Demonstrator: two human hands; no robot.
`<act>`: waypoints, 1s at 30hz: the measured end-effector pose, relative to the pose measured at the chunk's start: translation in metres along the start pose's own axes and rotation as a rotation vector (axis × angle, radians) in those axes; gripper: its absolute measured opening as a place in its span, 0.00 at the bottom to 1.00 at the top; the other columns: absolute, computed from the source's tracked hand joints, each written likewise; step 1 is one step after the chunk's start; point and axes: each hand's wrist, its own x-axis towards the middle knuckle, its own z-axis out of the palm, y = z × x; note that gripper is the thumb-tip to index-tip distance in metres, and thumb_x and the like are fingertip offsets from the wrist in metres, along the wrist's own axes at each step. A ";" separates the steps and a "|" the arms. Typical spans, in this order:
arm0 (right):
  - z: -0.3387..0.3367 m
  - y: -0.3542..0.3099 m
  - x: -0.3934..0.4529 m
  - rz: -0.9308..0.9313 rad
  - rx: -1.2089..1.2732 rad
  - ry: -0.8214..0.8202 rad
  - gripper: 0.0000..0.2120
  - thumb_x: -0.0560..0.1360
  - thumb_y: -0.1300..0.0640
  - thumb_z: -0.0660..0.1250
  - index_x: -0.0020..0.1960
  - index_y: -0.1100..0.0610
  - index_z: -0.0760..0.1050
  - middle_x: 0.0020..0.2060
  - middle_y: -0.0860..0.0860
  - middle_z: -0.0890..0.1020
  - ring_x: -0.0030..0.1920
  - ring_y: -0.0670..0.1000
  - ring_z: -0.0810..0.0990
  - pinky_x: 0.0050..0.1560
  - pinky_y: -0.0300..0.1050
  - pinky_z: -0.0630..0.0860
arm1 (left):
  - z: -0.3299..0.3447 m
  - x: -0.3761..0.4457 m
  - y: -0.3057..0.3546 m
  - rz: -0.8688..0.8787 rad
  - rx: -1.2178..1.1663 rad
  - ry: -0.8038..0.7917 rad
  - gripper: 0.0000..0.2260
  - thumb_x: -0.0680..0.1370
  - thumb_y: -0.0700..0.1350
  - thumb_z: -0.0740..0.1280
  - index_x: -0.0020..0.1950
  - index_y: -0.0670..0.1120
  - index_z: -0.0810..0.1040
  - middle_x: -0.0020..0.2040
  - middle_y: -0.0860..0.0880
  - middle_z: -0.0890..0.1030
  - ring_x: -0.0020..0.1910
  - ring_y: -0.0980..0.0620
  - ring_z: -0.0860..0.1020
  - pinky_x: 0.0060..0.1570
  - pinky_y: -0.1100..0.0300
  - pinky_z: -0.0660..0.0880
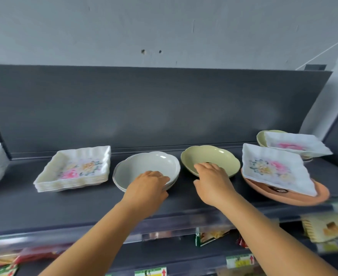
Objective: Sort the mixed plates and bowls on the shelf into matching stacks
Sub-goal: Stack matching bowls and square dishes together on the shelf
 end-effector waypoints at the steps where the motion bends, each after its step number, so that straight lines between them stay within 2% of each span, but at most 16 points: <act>1: 0.004 0.009 0.003 0.024 -0.030 -0.008 0.13 0.78 0.57 0.60 0.62 0.55 0.72 0.62 0.52 0.76 0.64 0.56 0.72 0.61 0.47 0.69 | 0.003 0.003 0.003 -0.005 0.034 -0.001 0.13 0.79 0.46 0.60 0.63 0.48 0.75 0.61 0.48 0.77 0.62 0.47 0.72 0.53 0.56 0.71; 2: 0.006 0.016 0.004 0.052 -0.050 -0.012 0.10 0.76 0.60 0.60 0.56 0.54 0.74 0.57 0.53 0.79 0.60 0.57 0.75 0.53 0.47 0.70 | 0.006 0.006 0.006 -0.015 0.070 0.003 0.10 0.79 0.43 0.59 0.58 0.47 0.76 0.56 0.47 0.78 0.56 0.46 0.74 0.45 0.56 0.70; 4: 0.009 0.027 0.007 0.118 -0.035 -0.024 0.10 0.74 0.65 0.59 0.49 0.54 0.75 0.47 0.55 0.81 0.50 0.59 0.78 0.41 0.45 0.68 | 0.008 0.009 0.008 -0.038 0.119 0.017 0.08 0.78 0.39 0.59 0.53 0.47 0.75 0.50 0.47 0.77 0.46 0.45 0.73 0.38 0.56 0.66; 7: 0.011 0.035 0.010 0.153 -0.013 0.007 0.14 0.72 0.68 0.58 0.50 0.53 0.76 0.40 0.54 0.77 0.40 0.58 0.73 0.38 0.44 0.67 | 0.013 0.014 0.005 -0.035 0.112 0.029 0.10 0.77 0.37 0.59 0.52 0.49 0.74 0.45 0.48 0.74 0.42 0.45 0.71 0.37 0.56 0.66; 9: 0.014 0.039 0.013 0.141 -0.012 0.078 0.14 0.74 0.66 0.58 0.53 0.53 0.76 0.44 0.54 0.80 0.42 0.58 0.76 0.38 0.43 0.68 | 0.016 0.017 -0.001 -0.033 0.071 0.046 0.12 0.76 0.36 0.59 0.53 0.50 0.75 0.46 0.48 0.76 0.44 0.43 0.75 0.38 0.55 0.71; 11: 0.013 0.042 0.015 0.149 0.003 0.142 0.15 0.77 0.63 0.57 0.59 0.53 0.75 0.50 0.54 0.82 0.48 0.58 0.80 0.40 0.44 0.70 | 0.020 0.021 -0.008 -0.025 0.037 0.065 0.13 0.75 0.35 0.60 0.53 0.51 0.76 0.48 0.48 0.78 0.46 0.42 0.77 0.40 0.53 0.75; 15: 0.001 0.040 0.009 0.129 0.032 0.281 0.14 0.79 0.62 0.58 0.61 0.54 0.77 0.52 0.54 0.83 0.51 0.57 0.81 0.48 0.48 0.77 | 0.023 0.024 -0.020 0.027 0.019 0.095 0.13 0.76 0.35 0.60 0.53 0.50 0.77 0.50 0.48 0.77 0.49 0.42 0.78 0.43 0.51 0.77; 18: -0.008 0.032 0.000 0.009 0.153 0.496 0.11 0.76 0.65 0.64 0.55 0.58 0.82 0.48 0.57 0.85 0.48 0.61 0.82 0.45 0.51 0.78 | 0.024 0.021 -0.027 0.070 -0.037 0.192 0.15 0.78 0.39 0.62 0.61 0.51 0.78 0.58 0.51 0.76 0.59 0.46 0.74 0.45 0.51 0.78; 19: -0.009 0.027 -0.002 -0.043 0.175 0.535 0.10 0.74 0.67 0.67 0.52 0.59 0.83 0.44 0.56 0.85 0.45 0.61 0.82 0.42 0.52 0.79 | 0.022 0.018 -0.029 0.089 -0.072 0.287 0.16 0.77 0.40 0.64 0.63 0.50 0.76 0.60 0.50 0.75 0.60 0.45 0.74 0.44 0.51 0.79; 21: -0.009 0.017 -0.002 -0.159 0.167 0.605 0.09 0.69 0.69 0.71 0.45 0.59 0.83 0.38 0.54 0.85 0.39 0.60 0.83 0.34 0.51 0.81 | 0.017 0.012 -0.035 0.128 -0.103 0.447 0.23 0.70 0.39 0.72 0.64 0.49 0.72 0.57 0.46 0.76 0.54 0.42 0.78 0.38 0.51 0.80; 24: -0.006 -0.005 0.002 -0.253 0.196 0.630 0.10 0.65 0.71 0.74 0.42 0.58 0.83 0.35 0.52 0.85 0.35 0.58 0.83 0.29 0.50 0.81 | 0.013 0.007 -0.047 0.145 -0.089 0.573 0.31 0.66 0.37 0.77 0.64 0.48 0.68 0.57 0.41 0.78 0.51 0.39 0.79 0.44 0.51 0.80; 27: 0.000 -0.021 0.007 -0.274 0.217 0.607 0.11 0.64 0.70 0.75 0.42 0.57 0.84 0.35 0.51 0.85 0.36 0.56 0.83 0.29 0.47 0.81 | 0.010 0.003 -0.060 0.133 -0.097 0.634 0.28 0.66 0.35 0.76 0.62 0.48 0.70 0.55 0.42 0.78 0.50 0.39 0.79 0.46 0.51 0.80; 30: 0.010 -0.034 0.011 -0.306 0.239 0.550 0.11 0.66 0.70 0.73 0.44 0.56 0.84 0.36 0.51 0.85 0.38 0.56 0.84 0.31 0.51 0.81 | 0.010 0.002 -0.070 0.105 -0.138 0.625 0.23 0.66 0.35 0.75 0.59 0.46 0.74 0.53 0.44 0.77 0.47 0.40 0.79 0.42 0.52 0.80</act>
